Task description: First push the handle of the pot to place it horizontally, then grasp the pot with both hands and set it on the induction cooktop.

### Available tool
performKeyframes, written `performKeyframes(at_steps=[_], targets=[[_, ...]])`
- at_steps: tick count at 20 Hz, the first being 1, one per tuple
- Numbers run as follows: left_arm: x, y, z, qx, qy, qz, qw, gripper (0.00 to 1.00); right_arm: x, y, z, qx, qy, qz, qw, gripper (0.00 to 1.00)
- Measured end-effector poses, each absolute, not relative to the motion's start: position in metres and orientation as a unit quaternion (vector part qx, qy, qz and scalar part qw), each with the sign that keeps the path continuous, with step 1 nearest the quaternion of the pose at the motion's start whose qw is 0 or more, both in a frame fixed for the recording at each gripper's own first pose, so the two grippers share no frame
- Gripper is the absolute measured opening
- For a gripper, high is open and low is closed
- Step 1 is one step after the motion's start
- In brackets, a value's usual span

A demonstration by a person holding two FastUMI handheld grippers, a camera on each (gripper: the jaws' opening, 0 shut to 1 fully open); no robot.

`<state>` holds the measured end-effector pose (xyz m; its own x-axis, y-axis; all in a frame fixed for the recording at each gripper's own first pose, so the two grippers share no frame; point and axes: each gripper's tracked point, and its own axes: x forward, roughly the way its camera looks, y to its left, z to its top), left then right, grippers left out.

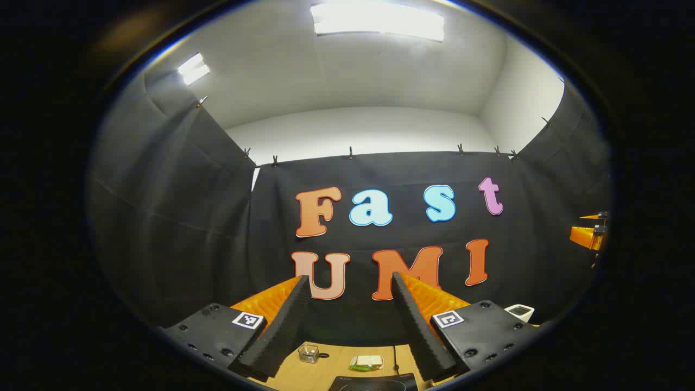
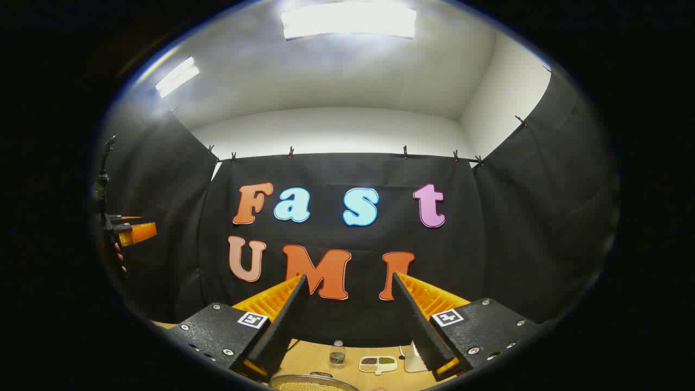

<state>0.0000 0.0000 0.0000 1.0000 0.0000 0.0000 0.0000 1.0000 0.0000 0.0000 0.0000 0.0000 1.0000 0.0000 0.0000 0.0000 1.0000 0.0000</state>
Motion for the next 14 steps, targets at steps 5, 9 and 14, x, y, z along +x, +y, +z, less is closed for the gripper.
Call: performKeyframes(at_steps=[5, 9, 14], targets=[[-0.002, 0.008, 0.010, -0.001, -0.022, 0.009, 1.000, 0.97, 0.004, 0.014, 0.012, 0.002, -0.006, 0.014, 1.000, 0.94], [-0.004, 0.010, 0.016, 0.004, -0.036, 0.012, 0.999, 0.97, 0.002, 0.026, 0.022, 0.003, -0.018, 0.028, 0.999, 0.94], [-0.008, 0.016, 0.028, -0.006, -0.054, 0.016, 0.998, 0.97, -0.001, 0.031, 0.031, 0.000, -0.030, 0.030, 0.999, 0.94]])
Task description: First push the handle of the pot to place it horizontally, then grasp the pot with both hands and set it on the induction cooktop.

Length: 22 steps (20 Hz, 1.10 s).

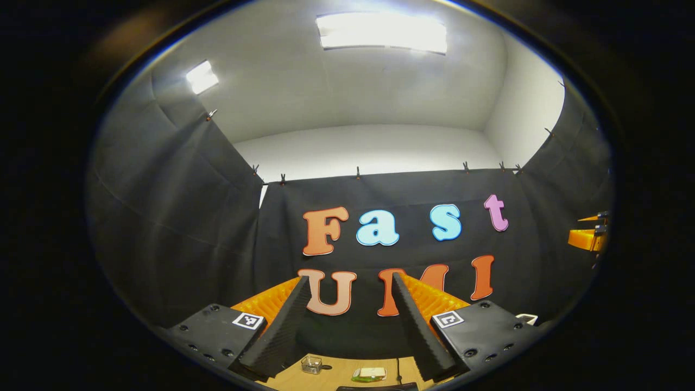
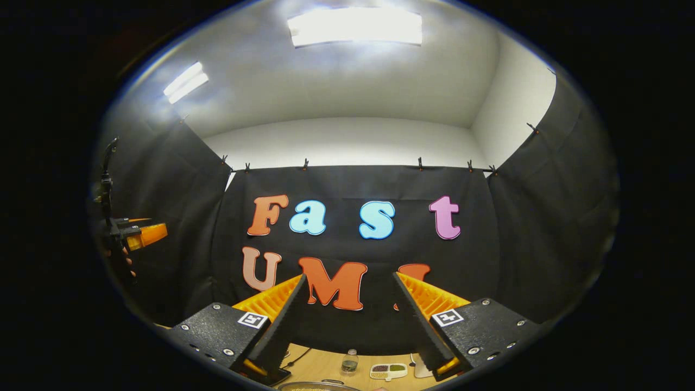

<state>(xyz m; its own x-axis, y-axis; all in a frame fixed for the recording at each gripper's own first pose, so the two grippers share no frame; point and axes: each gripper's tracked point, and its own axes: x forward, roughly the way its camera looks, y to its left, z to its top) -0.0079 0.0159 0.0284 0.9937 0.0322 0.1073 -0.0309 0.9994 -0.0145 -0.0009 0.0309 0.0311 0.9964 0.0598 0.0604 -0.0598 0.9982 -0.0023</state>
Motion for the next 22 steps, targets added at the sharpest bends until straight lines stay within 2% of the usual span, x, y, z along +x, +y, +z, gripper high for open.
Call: performKeyframes(at_steps=[8, 14, 15, 16, 19, 20, 22], targets=[[-0.003, 0.019, 0.012, -0.012, -0.035, 0.013, 0.999, 0.97, -0.013, 0.036, -0.001, 0.005, 0.008, 0.040, 0.999, 0.94], [-0.003, 0.008, -0.008, -0.013, -0.014, 0.003, 1.000, 0.97, -0.028, 0.051, -0.066, 0.015, 0.093, 0.060, 0.994, 0.94], [-0.004, 0.007, -0.011, -0.013, -0.013, 0.002, 1.000, 0.98, -0.030, 0.054, -0.076, 0.019, 0.105, 0.065, 0.992, 0.97], [-0.006, 0.007, -0.012, -0.012, -0.011, 0.002, 1.000, 0.97, -0.032, 0.056, -0.086, 0.018, 0.115, 0.067, 0.991, 0.94], [-0.009, 0.007, -0.015, -0.014, -0.010, 0.005, 1.000, 0.98, -0.039, 0.061, -0.117, 0.000, 0.141, 0.071, 0.987, 0.95], [-0.009, 0.009, -0.016, -0.015, -0.010, 0.007, 1.000, 0.98, -0.043, 0.067, -0.132, -0.005, 0.156, 0.079, 0.985, 0.98], [-0.009, 0.011, -0.017, -0.017, -0.010, 0.010, 1.000, 0.98, -0.052, 0.081, -0.164, -0.001, 0.202, 0.104, 0.974, 0.94]])
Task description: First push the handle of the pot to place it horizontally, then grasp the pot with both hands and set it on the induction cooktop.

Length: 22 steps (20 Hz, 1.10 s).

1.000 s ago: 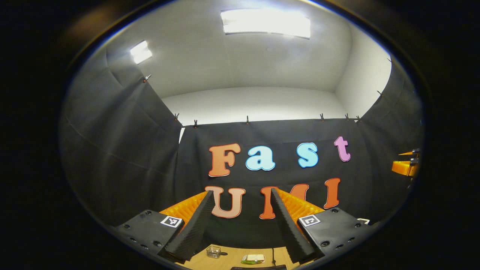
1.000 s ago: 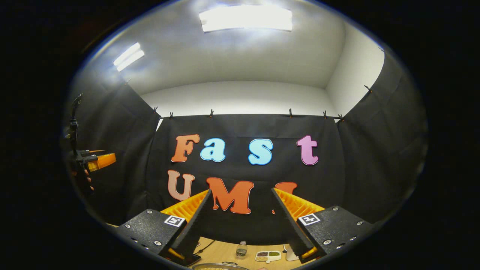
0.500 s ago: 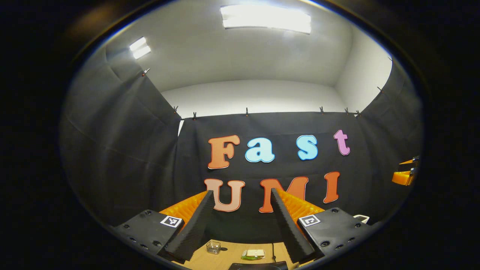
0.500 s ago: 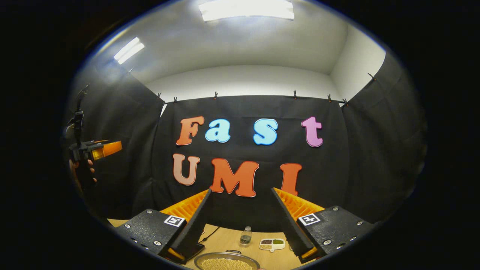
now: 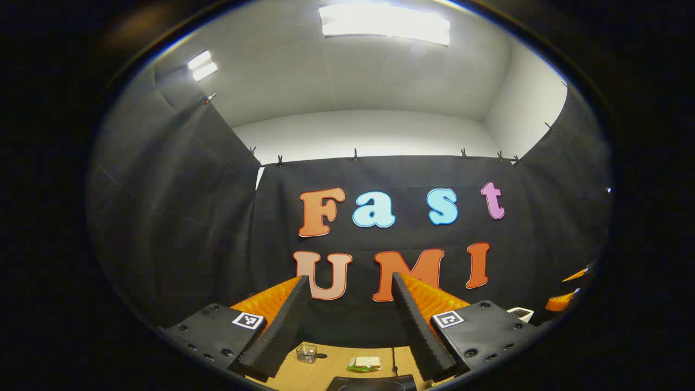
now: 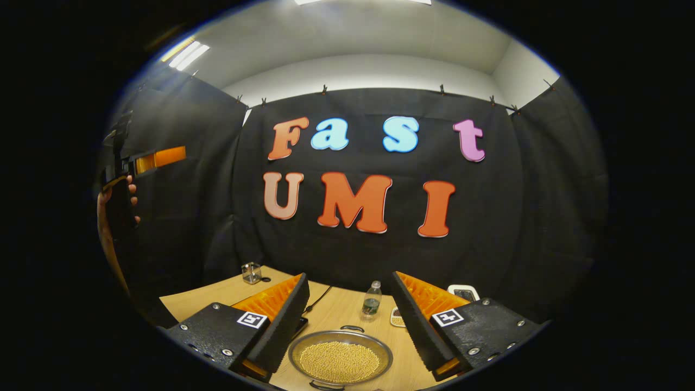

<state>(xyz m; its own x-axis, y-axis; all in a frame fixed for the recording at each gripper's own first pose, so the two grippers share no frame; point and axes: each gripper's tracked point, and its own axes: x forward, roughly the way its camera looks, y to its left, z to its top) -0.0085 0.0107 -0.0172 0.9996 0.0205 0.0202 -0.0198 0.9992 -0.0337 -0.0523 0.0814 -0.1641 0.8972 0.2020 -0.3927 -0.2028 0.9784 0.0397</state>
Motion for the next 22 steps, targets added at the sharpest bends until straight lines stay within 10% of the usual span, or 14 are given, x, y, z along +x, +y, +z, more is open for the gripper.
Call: performKeyframes(at_steps=[11, 22], targets=[[-0.002, 0.021, -0.054, -0.015, 0.022, 0.019, 0.999, 0.97, -0.130, 0.140, -0.332, 0.059, 0.462, 0.195, 0.863, 0.75], [0.013, 0.028, -0.106, -0.011, 0.079, 0.025, 0.996, 0.97, -0.206, 0.173, -0.421, 0.087, 0.636, 0.228, 0.732, 0.10]])
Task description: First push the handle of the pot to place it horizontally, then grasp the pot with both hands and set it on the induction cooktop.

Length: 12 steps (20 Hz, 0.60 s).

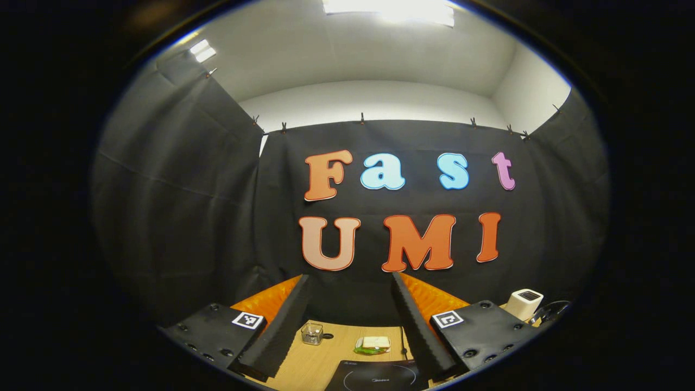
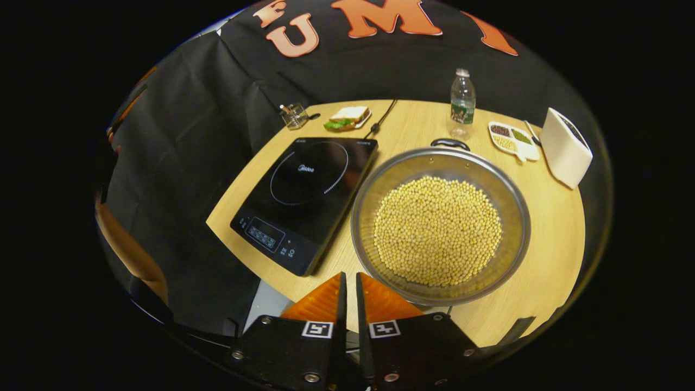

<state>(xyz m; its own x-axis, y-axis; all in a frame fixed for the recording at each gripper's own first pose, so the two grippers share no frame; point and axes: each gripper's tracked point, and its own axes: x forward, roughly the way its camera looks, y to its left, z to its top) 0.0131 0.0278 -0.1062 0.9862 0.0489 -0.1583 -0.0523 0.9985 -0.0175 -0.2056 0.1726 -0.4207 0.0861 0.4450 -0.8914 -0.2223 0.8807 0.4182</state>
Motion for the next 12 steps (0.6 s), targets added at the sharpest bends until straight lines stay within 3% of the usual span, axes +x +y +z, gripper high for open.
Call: performKeyframes(at_steps=[2, 7, 12], targets=[[0.016, 0.030, -0.110, -0.011, 0.082, 0.029, 0.996, 0.97, -0.216, 0.172, -0.433, 0.082, 0.655, 0.229, 0.715, 0.00], [0.019, 0.034, -0.118, -0.011, 0.085, 0.035, 0.996, 0.97, -0.236, 0.172, -0.453, 0.067, 0.688, 0.232, 0.684, 0.00], [0.023, 0.034, -0.134, -0.013, 0.104, 0.033, 0.994, 0.97, -0.237, 0.160, -0.472, 0.050, 0.697, 0.219, 0.681, 0.00]])
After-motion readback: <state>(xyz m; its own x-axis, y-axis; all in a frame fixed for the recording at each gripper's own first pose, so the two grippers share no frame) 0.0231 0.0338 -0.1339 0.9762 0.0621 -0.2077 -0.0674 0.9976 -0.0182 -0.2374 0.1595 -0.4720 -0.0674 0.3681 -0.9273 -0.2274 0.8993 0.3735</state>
